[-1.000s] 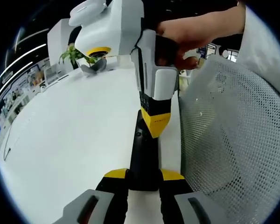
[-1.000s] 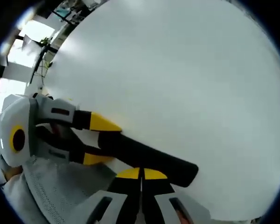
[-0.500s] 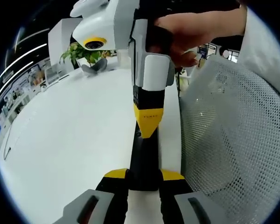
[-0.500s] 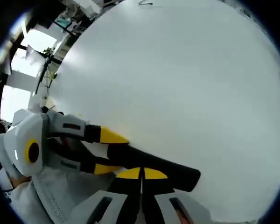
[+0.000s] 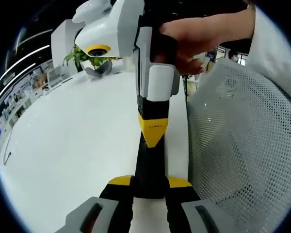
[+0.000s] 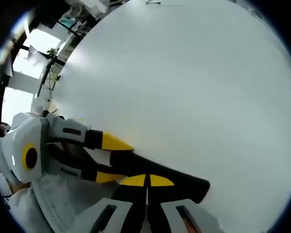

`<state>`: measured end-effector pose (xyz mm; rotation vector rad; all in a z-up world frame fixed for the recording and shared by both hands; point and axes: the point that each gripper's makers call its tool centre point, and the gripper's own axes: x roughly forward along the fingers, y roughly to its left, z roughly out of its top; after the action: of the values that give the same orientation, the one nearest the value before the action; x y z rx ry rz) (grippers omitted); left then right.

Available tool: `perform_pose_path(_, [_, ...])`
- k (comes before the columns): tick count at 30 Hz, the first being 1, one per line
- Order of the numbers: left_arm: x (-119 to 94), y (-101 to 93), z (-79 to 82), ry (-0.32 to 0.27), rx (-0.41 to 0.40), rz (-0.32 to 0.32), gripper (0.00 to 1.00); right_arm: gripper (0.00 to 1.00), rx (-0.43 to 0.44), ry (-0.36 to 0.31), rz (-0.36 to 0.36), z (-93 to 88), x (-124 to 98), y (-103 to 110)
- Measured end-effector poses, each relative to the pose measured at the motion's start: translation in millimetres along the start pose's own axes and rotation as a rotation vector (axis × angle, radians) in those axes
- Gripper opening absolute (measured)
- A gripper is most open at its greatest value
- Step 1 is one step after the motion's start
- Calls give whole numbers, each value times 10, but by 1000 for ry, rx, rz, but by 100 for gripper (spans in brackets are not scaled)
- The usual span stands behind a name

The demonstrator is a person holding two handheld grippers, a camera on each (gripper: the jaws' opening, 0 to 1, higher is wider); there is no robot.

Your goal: Press the specified remote control buttons in sequence, fully releasing each button before pressing the next.

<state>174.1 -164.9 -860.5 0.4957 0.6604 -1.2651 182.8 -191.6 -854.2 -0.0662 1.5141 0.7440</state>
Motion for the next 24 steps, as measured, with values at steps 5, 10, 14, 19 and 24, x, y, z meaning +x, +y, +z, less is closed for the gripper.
perform_pose_path(5, [-1,-1,0,-3,-1,1,24,0,6,-9,-1,-1,8,-3])
perform_pose_path(10, [0,2,1,-11,-3,2,24,0,33,-6,10,16,19,-31])
perform_pose_path(14, [1,4,1,-12,-4,2,24,0,5,0,6,14,21,-15])
perform_pose_path(19, [5,3,2,-2,-8,6,24,0,35,-14,17,12,16,-32])
perform_pose_path(24, [9,5,1,-3,-9,13,24,0,99,-98,81,21,-13,-13])
